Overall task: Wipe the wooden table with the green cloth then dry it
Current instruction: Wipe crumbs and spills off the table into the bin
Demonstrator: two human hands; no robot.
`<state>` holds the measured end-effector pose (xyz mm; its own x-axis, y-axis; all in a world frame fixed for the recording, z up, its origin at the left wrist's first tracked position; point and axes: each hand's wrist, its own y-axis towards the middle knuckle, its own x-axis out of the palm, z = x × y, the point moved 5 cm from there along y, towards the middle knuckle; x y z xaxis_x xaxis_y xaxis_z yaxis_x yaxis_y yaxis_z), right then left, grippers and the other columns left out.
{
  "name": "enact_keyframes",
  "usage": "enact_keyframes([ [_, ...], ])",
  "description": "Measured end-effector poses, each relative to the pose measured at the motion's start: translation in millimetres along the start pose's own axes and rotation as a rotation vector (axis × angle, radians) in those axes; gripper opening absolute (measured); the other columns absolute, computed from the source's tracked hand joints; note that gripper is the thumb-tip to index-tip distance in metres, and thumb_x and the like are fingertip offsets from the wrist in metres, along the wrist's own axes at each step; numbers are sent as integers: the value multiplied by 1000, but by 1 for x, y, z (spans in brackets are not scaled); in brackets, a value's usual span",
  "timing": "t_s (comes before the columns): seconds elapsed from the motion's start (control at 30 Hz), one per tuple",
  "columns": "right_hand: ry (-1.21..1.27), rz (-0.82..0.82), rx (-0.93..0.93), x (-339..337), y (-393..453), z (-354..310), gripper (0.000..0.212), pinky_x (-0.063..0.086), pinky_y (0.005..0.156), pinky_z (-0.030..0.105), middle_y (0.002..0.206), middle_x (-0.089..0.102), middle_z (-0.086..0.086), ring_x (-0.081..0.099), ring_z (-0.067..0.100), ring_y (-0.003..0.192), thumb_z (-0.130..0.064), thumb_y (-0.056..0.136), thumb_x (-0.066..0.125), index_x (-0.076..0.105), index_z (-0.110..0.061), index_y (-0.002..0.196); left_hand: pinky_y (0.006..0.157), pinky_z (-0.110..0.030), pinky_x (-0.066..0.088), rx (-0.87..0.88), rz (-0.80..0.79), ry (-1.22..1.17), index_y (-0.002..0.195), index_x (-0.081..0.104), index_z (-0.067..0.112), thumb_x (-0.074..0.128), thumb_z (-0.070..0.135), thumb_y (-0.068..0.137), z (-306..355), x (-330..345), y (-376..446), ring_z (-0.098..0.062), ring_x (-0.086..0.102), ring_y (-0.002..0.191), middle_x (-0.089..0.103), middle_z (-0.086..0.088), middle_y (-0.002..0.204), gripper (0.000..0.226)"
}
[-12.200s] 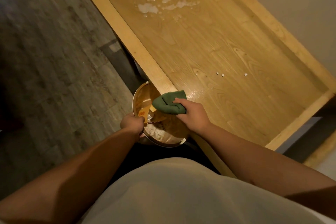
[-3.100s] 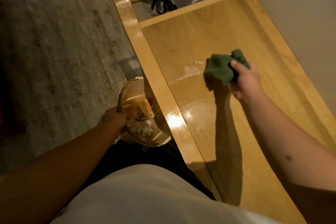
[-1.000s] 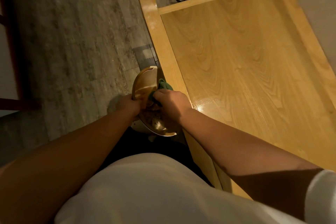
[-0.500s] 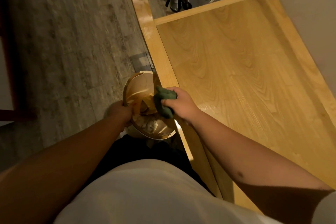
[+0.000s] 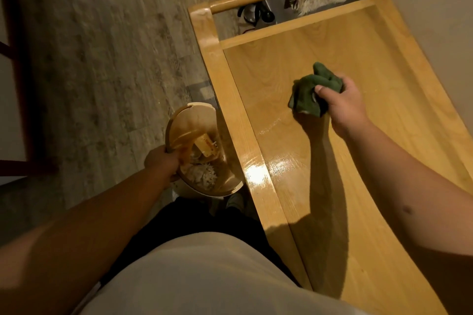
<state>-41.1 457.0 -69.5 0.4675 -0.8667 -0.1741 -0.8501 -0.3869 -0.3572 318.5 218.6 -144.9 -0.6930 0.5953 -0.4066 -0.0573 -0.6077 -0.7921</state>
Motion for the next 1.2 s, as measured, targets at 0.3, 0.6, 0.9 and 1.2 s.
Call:
enact_keyframes([
  [0.3, -958, -246, -233, 82, 57, 20, 78, 12, 121, 54, 163, 6, 19, 0, 39, 149, -31, 98, 56, 9, -7, 156, 78, -48, 58, -15, 30, -22, 133, 61, 12, 75, 26, 89, 14, -7, 12, -39, 63, 111, 63, -18, 127, 49],
  [0.6, -955, -392, -365, 144, 49, 9, 79, 6, 123, 47, 165, 8, 15, -3, 33, 151, -29, 96, 59, 12, -10, 156, 84, -54, 59, 5, 45, 30, 132, 60, 14, 68, 28, 94, 21, -11, 19, -39, 61, 111, 62, -17, 126, 42],
  [0.9, -883, -488, -425, 181, -65, 34, 76, 8, 117, 28, 161, 29, 7, 18, 25, 149, -6, 86, 68, 34, -20, 152, 76, -48, 61, -24, -106, -23, 103, 59, 25, 80, 39, 83, 9, -7, 32, -31, 63, 91, 63, -7, 96, 33],
  [1.2, -405, -276, -25, 219, -164, 64, 48, 41, 90, 6, 115, 69, -4, 59, 1, 104, 0, 80, 74, 66, -18, 124, 90, -56, 57, -22, -238, 102, 110, 62, 18, 60, 17, 94, 1, -22, 65, -40, 66, 103, 66, -18, 109, 16],
])
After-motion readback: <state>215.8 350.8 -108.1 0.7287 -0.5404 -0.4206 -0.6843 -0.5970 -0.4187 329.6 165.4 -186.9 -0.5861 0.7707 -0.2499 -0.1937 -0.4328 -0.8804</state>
